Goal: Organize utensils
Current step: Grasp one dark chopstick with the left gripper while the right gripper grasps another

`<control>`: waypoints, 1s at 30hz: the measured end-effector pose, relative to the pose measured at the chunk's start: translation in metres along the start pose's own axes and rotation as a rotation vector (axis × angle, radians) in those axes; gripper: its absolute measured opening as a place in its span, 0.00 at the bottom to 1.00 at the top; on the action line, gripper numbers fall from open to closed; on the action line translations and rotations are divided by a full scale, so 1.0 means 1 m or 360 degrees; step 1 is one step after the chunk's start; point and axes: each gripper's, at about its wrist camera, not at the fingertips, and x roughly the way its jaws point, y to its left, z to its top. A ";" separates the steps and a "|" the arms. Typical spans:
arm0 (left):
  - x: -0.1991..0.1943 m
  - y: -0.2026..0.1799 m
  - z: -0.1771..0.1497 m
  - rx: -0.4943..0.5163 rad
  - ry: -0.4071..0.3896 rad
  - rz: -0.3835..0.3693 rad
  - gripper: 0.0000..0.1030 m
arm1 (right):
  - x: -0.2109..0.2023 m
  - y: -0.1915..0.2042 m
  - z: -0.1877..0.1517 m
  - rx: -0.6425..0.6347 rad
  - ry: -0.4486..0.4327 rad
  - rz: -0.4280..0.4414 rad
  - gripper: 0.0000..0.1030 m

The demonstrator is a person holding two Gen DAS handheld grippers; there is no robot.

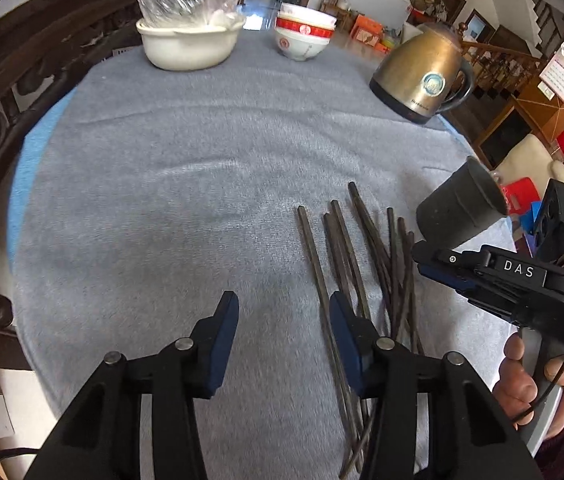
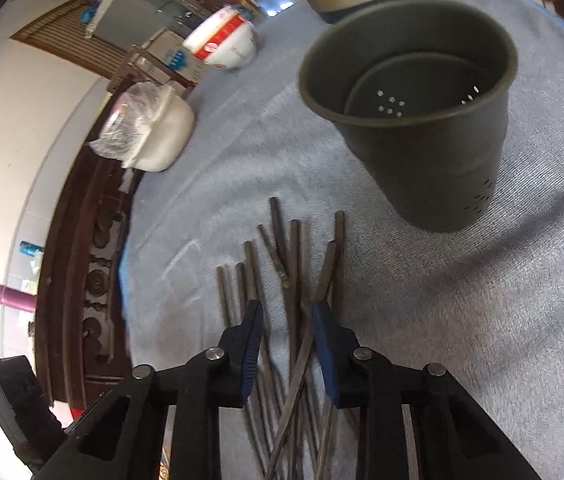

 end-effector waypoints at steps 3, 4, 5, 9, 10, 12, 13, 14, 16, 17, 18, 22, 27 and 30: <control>0.015 0.004 0.008 -0.0021 0.0059 -0.0006 0.47 | 0.006 -0.008 0.002 0.0065 0.0021 -0.0032 0.25; 0.018 0.005 0.009 -0.0020 0.0072 -0.0014 0.47 | 0.008 -0.009 0.003 0.0077 0.0030 -0.0030 0.25; 0.022 0.005 0.012 -0.0013 0.0089 -0.0017 0.47 | 0.010 -0.009 0.004 0.0084 0.0029 -0.0041 0.25; 0.039 0.004 0.026 -0.0030 0.0152 -0.0032 0.47 | 0.015 -0.016 0.008 0.0154 0.0044 -0.0088 0.25; 0.043 0.003 0.030 -0.0032 0.0172 -0.0050 0.47 | 0.017 -0.019 0.008 0.0175 0.0057 -0.0087 0.25; 0.050 0.000 0.036 -0.0035 0.0190 -0.0047 0.47 | 0.017 -0.022 0.009 0.0197 0.0044 -0.0050 0.20; 0.053 -0.002 0.039 -0.0029 0.0195 -0.0043 0.47 | 0.016 -0.024 0.009 0.0196 0.0037 -0.0048 0.17; 0.058 -0.003 0.043 -0.0031 0.0207 -0.0049 0.47 | 0.016 -0.024 0.010 0.0191 0.0028 -0.0051 0.10; 0.063 -0.003 0.047 -0.0046 0.0215 -0.0056 0.40 | 0.012 -0.026 0.011 0.0177 0.0008 -0.0044 0.10; 0.066 -0.005 0.050 -0.0043 0.0212 -0.0060 0.35 | 0.010 -0.025 0.011 0.0164 -0.0003 -0.0038 0.09; 0.070 -0.006 0.052 -0.0040 0.0219 -0.0059 0.25 | 0.007 -0.025 0.011 0.0145 -0.0022 -0.0034 0.09; 0.083 -0.004 0.056 -0.0046 0.0224 -0.0099 0.08 | -0.005 -0.026 0.009 0.0119 -0.0065 0.0051 0.09; 0.071 0.000 0.059 -0.0072 0.0149 -0.0075 0.02 | -0.036 -0.019 0.003 0.0018 -0.0169 0.0187 0.07; 0.050 0.001 0.061 -0.0077 0.0066 -0.0085 0.02 | -0.059 -0.011 0.001 -0.0046 -0.0265 0.0253 0.07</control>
